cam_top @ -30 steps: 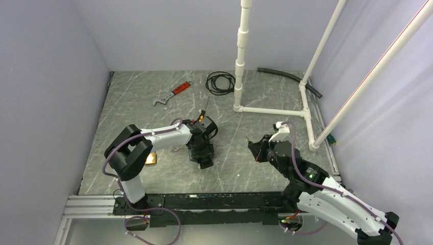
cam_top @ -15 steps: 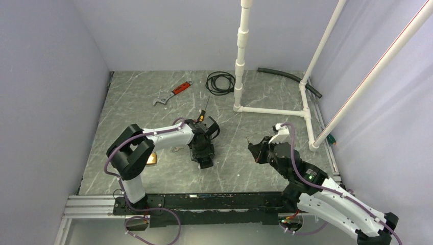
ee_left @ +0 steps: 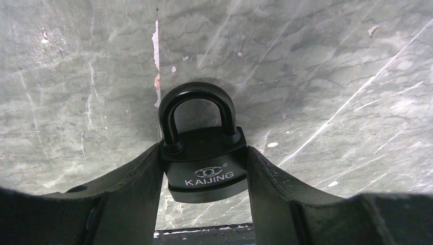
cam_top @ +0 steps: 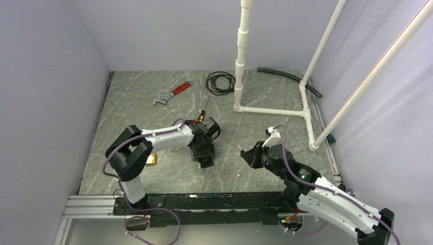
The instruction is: Unlock with the key
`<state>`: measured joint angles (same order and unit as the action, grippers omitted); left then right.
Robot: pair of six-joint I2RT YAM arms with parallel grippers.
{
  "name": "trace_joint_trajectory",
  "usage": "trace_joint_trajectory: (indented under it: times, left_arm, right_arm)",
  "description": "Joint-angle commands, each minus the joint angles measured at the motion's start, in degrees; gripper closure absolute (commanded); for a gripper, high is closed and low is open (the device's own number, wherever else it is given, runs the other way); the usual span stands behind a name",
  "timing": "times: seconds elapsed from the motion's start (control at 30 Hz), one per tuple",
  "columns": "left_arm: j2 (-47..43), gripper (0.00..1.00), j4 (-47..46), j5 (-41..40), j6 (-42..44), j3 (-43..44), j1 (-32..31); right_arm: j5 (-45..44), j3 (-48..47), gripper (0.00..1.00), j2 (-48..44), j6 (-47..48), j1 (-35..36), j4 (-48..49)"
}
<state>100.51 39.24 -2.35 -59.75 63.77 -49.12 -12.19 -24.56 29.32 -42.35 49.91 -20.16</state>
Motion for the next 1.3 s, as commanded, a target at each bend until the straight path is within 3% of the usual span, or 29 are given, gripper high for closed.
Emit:
trace_joint_trajectory:
  times: [0.0,0.4,0.93,1.27]
  left_arm:
    - [-4.5,1.00,-0.4,-3.0,-1.4,4.5,-0.3]
    - [-9.3,1.00,0.3,-4.4,-0.5,7.1,3.5]
    - [-12.8,1.00,-4.8,-0.5,-3.7,7.3,3.9]
    - [-13.5,1.00,-7.4,1.8,-4.7,5.5,3.9]
  right_arm:
    - [8.1,2.8,1.00,2.3,-4.7,0.3,9.0]
    - [13.6,4.9,1.00,6.1,-7.9,2.0,16.8]
    - [10.0,5.5,1.00,20.1,-13.5,10.8,33.4]
    - [4.9,3.8,1.00,22.0,-12.3,11.0,33.3]
